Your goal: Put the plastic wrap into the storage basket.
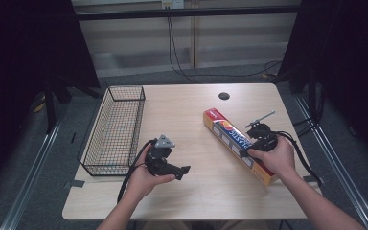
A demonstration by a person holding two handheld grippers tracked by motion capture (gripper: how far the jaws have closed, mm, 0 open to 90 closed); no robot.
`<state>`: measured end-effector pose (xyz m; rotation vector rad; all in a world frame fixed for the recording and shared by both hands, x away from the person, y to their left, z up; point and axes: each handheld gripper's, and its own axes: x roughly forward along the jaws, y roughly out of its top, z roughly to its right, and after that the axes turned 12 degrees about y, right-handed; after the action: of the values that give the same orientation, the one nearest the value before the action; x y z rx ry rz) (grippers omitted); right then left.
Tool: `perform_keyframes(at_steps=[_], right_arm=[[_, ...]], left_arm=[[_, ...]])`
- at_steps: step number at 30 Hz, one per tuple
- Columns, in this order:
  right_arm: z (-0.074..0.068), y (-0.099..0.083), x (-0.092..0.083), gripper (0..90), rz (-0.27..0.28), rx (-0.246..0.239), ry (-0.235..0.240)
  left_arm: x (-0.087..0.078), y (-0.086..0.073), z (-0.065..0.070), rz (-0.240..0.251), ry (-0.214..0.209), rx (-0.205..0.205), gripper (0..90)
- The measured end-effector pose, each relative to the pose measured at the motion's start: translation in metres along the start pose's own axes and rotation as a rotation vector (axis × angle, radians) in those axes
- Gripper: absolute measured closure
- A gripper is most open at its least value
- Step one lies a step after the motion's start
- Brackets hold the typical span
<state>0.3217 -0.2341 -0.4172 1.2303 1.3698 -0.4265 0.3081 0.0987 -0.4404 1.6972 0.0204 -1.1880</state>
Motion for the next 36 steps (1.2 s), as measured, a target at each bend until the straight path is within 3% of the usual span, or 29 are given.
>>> perform_keyframes(at_steps=[1, 2, 10, 13, 19, 20, 22, 24, 25, 26, 30, 32, 36], right_arm=[[0.001, -0.001, 0.001, 43.9, 0.003, -0.003, 0.008], [0.002, -0.002, 0.003, 43.8, -0.005, -0.004, 0.011], [0.002, -0.013, 0.017, 41.4, 0.003, 0.01, 0.007], [0.001, -0.02, 0.033, 40.5, -0.026, 0.006, -0.018], [0.003, -0.015, 0.041, 35.5, -0.006, 0.016, -0.024], [0.005, -0.009, 0.045, 29.6, 0.003, 0.04, -0.043], [0.006, -0.003, 0.051, 28.9, -0.01, 0.027, -0.065], [0.003, 0.002, 0.054, 40.4, -0.03, 0.031, -0.058], [0.003, 0.002, 0.054, 40.4, -0.03, 0.031, -0.058], [-0.001, 0.005, 0.055, 42.9, -0.046, 0.01, -0.091], [-0.002, 0.003, 0.053, 43.6, -0.033, 0.009, -0.074], [-0.002, 0.002, 0.046, 43.7, -0.019, -0.002, -0.026], [-0.002, 0.002, 0.036, 43.7, 0.008, -0.028, 0.01]], left_arm=[[-0.001, -0.001, 0.0, -0.024, 0.01, 0.031, 0.1], [0.0, -0.002, 0.001, -0.017, 0.004, 0.038, 0.1], [0.003, -0.007, 0.003, -0.026, 0.014, 0.044, 1.0], [0.004, -0.007, 0.004, -0.032, 0.012, 0.049, 1.3], [0.008, -0.009, 0.004, -0.061, 0.006, 0.056, 1.6], [0.009, -0.009, 0.004, -0.063, 0.003, 0.057, 1.6], [0.009, -0.009, 0.004, -0.064, 0.003, 0.06, 1.6], [0.009, -0.009, 0.003, -0.06, 0.002, 0.052, 1.8], [0.008, -0.009, 0.002, -0.059, 0.006, 0.055, 1.8], [0.007, -0.009, 0.001, -0.059, 0.012, 0.043, 2.3], [0.005, -0.008, -0.003, -0.046, 0.001, 0.033, 2.3], [0.002, -0.004, -0.005, -0.045, -0.009, 0.042, 2.2], [-0.002, 0.004, -0.006, -0.027, -0.015, 0.049, 3.8]])
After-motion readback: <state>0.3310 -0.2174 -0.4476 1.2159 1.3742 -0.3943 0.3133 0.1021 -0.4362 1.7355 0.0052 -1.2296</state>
